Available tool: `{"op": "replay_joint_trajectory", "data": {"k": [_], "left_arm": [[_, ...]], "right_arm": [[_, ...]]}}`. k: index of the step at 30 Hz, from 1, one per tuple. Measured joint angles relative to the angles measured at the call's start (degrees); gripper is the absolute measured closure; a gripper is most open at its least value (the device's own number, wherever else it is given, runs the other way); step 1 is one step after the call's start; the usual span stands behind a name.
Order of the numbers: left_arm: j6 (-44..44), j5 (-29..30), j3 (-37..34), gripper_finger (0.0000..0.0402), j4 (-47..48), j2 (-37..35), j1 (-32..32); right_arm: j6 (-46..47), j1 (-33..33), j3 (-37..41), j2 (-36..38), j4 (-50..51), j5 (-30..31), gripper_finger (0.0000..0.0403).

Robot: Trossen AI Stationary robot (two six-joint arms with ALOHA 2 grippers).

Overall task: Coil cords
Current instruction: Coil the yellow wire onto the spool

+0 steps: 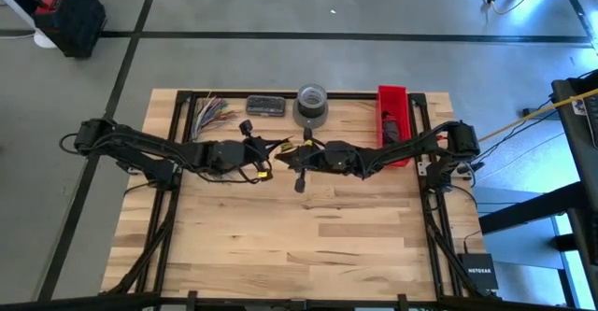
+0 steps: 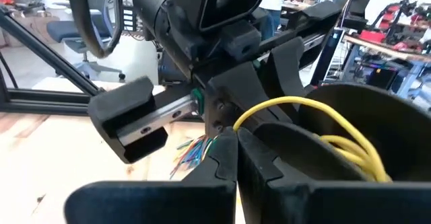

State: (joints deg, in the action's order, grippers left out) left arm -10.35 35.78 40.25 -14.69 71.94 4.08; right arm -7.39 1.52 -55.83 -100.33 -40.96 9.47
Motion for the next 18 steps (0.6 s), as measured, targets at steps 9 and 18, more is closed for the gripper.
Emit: {"op": "replay_joint_trajectory", "data": {"k": [9, 18], "left_arm": [[1.16, -3.44, 0.0, 0.0402, 0.3, -1.13, 0.13], [0.88, -3.25, -0.09, 0.0402, 2.27, -4.69, 1.86]], "right_arm": [[-6.19, 0.03, -0.02, -2.48, 0.51, 0.96, 0.0402], [-12.1, 0.07, -0.11, -3.43, 1.53, 6.46, 0.0402]]}}
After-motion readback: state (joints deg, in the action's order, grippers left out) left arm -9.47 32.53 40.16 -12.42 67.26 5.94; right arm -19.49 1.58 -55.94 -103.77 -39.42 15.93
